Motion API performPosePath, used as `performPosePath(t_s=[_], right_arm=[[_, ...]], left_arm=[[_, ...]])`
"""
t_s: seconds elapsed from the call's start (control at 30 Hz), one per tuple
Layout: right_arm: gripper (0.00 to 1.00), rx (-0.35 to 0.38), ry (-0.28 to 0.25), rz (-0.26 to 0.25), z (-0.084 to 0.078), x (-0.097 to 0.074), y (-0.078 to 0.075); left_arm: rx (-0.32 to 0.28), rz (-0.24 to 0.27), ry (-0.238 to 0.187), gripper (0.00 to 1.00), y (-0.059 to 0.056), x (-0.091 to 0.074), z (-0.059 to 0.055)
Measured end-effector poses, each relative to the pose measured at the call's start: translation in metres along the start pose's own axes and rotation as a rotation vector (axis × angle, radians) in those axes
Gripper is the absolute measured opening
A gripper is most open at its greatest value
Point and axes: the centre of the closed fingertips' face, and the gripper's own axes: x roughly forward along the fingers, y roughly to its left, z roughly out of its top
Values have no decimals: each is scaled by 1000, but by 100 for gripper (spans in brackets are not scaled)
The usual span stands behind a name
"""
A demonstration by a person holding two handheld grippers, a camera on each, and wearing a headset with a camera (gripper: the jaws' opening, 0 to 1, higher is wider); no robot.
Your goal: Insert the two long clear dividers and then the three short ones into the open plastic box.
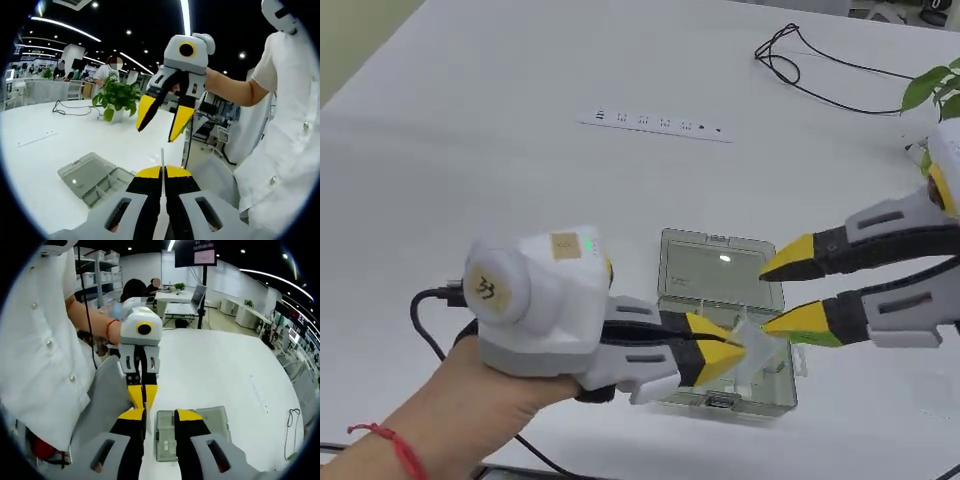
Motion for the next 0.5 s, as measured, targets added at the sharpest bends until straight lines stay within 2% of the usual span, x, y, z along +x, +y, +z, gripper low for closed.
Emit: performPosePath(t_s=[0.07,0.17,0.23,0.5], right_arm=[[21,-3,9,28,-2,1,5],[18,-4,28,97,-5,3,18],[18,3,30,134,-5,5,25],[11,-16,51,188,-5,11,37]], left_arm=[[16,-9,6,0,-2,1,-1],[52,-22,19,0,-4,1,-2],[55,-26,11,0,-4,1,-1],[84,-57,-37,0,-10,-2,11]])
